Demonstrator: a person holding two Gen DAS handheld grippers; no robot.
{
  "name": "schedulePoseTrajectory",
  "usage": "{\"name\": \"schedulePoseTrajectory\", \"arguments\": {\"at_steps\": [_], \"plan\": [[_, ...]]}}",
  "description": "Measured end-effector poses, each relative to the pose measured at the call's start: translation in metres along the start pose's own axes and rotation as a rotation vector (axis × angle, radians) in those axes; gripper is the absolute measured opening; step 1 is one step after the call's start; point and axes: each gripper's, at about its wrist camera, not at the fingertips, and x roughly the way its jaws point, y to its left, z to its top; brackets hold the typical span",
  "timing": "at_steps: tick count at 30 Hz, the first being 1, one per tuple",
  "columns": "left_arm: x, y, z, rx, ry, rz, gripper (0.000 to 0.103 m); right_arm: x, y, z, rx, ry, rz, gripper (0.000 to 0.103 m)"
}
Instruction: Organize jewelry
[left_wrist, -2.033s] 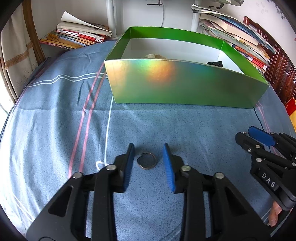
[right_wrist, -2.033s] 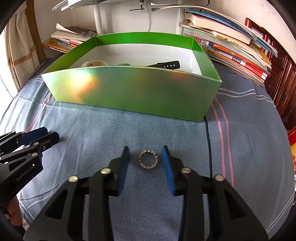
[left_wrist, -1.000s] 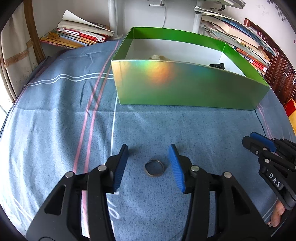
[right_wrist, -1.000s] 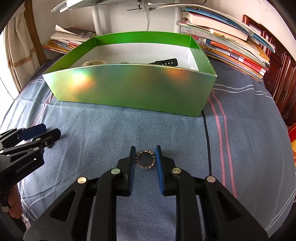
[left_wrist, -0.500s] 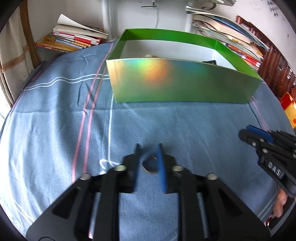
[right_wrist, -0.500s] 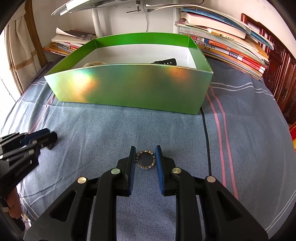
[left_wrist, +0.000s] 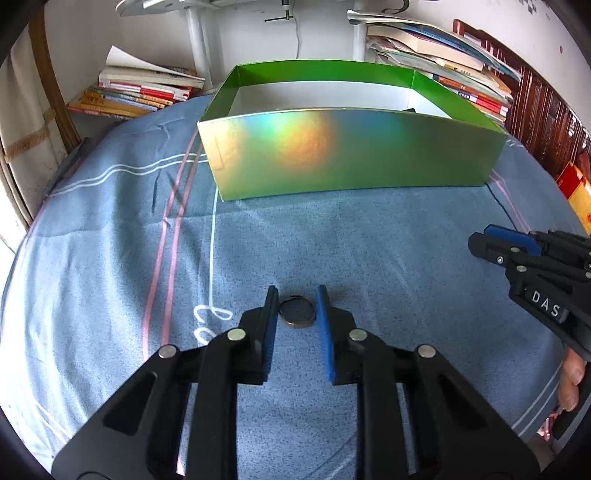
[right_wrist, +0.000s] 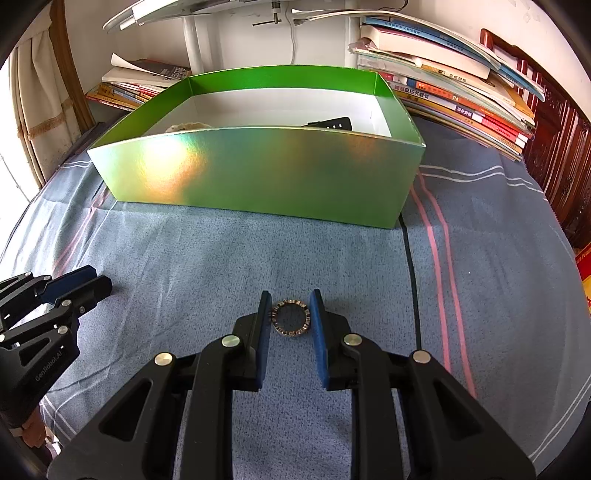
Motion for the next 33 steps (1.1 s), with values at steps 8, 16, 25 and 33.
{"name": "schedulePoseTrajectory", "arguments": {"at_steps": [8, 16, 25, 33], "plan": [[-0.003, 0.002, 0.005, -0.017, 0.005, 0.01, 0.021, -0.005, 0.003, 0.003, -0.004, -0.001, -0.016, 0.021], [-0.031, 0.012, 0.045, -0.032, -0.104, 0.01, 0.021, -0.046, -0.001, 0.044, -0.016, -0.119, -0.028, 0.021], [-0.037, 0.036, 0.159, -0.044, -0.2, 0.01, 0.021, -0.06, -0.009, 0.142, -0.018, -0.243, -0.021, 0.021], [0.065, 0.049, 0.213, -0.083, -0.018, 0.045, 0.021, 0.051, -0.015, 0.183, 0.03, -0.042, -0.027, 0.021]]}}
